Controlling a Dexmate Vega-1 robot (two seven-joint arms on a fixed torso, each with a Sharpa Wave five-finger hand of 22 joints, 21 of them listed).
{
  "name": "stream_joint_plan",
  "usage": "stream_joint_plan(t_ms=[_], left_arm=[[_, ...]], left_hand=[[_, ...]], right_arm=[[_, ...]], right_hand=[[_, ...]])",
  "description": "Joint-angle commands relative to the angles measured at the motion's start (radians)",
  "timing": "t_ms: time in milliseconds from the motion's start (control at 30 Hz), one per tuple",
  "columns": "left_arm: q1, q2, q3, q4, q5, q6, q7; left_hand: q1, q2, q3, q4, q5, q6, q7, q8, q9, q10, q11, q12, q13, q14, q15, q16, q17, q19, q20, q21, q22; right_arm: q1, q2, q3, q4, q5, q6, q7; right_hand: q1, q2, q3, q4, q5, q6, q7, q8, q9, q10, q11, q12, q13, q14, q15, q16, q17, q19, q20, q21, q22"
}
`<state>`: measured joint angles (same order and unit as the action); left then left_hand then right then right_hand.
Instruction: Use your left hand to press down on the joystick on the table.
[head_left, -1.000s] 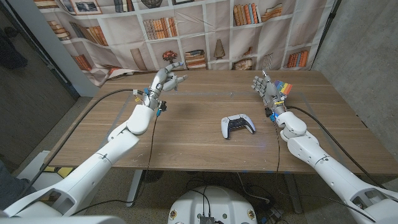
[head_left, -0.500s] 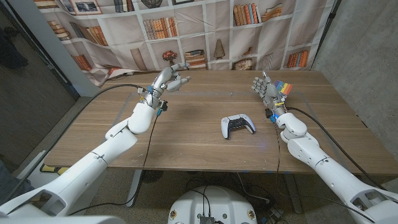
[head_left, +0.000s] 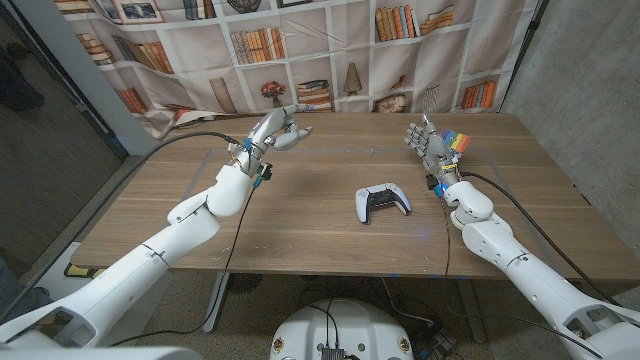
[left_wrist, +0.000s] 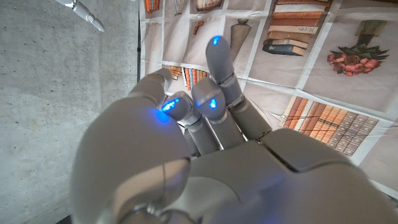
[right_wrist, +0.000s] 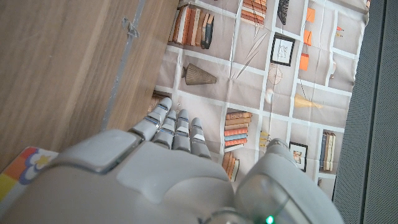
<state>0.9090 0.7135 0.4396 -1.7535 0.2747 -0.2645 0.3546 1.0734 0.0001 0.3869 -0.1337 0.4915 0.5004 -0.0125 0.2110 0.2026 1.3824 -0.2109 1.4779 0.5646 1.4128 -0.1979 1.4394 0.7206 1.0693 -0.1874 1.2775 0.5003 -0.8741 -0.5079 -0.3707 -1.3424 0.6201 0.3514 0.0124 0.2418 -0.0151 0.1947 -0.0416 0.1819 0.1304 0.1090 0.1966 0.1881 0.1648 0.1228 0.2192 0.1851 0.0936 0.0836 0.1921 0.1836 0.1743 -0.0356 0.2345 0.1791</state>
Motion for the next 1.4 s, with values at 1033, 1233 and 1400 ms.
stream_joint_plan(t_ms=[1033,1233,1400], left_arm=[[-0.175,0.076,0.137,-0.171,0.277,0.121,-0.358],[-0.208,0.078,0.156,-0.179,0.285,0.103,-0.412],[-0.232,0.07,0.174,-0.167,0.283,0.073,-0.445]], left_hand=[[0.044,-0.034,0.244,-0.022,0.04,0.052,-0.014,-0.005,0.001,-0.001,0.011,0.009,0.028,0.007,0.011,-0.003,0.025,-0.055,-0.024,0.109,-0.059],[0.041,-0.037,0.273,-0.02,0.041,0.086,-0.028,0.003,0.001,0.002,0.023,0.006,0.025,0.003,0.011,-0.003,0.028,-0.063,-0.024,0.125,-0.074],[0.039,-0.036,0.306,-0.019,0.041,0.121,-0.084,0.005,-0.001,0.001,0.036,0.003,0.022,0.008,0.012,-0.007,0.025,-0.072,-0.025,0.15,-0.088]], right_arm=[[-0.005,-0.004,0.005,-0.012,0.001,-0.006,-0.01],[0.001,-0.005,0.006,-0.009,0.003,-0.011,-0.007],[0.006,-0.005,0.004,-0.004,0.003,-0.014,-0.003]], right_hand=[[0.002,0.013,-0.001,-0.008,0.002,0.01,-0.001,0.003,0.004,0.007,0.002,0.001,0.001,0.008,0.001,-0.001,0.003,0.013,-0.011,-0.004,0.006],[0.001,0.013,-0.001,-0.009,0.002,0.009,-0.001,0.003,0.004,0.007,0.001,0.0,0.001,0.009,0.0,-0.001,0.003,0.014,-0.011,-0.005,0.006],[0.001,0.013,-0.002,-0.009,0.002,0.009,-0.001,0.003,0.004,0.006,0.001,0.0,0.001,0.009,0.001,-0.002,0.003,0.014,-0.011,-0.006,0.006]])
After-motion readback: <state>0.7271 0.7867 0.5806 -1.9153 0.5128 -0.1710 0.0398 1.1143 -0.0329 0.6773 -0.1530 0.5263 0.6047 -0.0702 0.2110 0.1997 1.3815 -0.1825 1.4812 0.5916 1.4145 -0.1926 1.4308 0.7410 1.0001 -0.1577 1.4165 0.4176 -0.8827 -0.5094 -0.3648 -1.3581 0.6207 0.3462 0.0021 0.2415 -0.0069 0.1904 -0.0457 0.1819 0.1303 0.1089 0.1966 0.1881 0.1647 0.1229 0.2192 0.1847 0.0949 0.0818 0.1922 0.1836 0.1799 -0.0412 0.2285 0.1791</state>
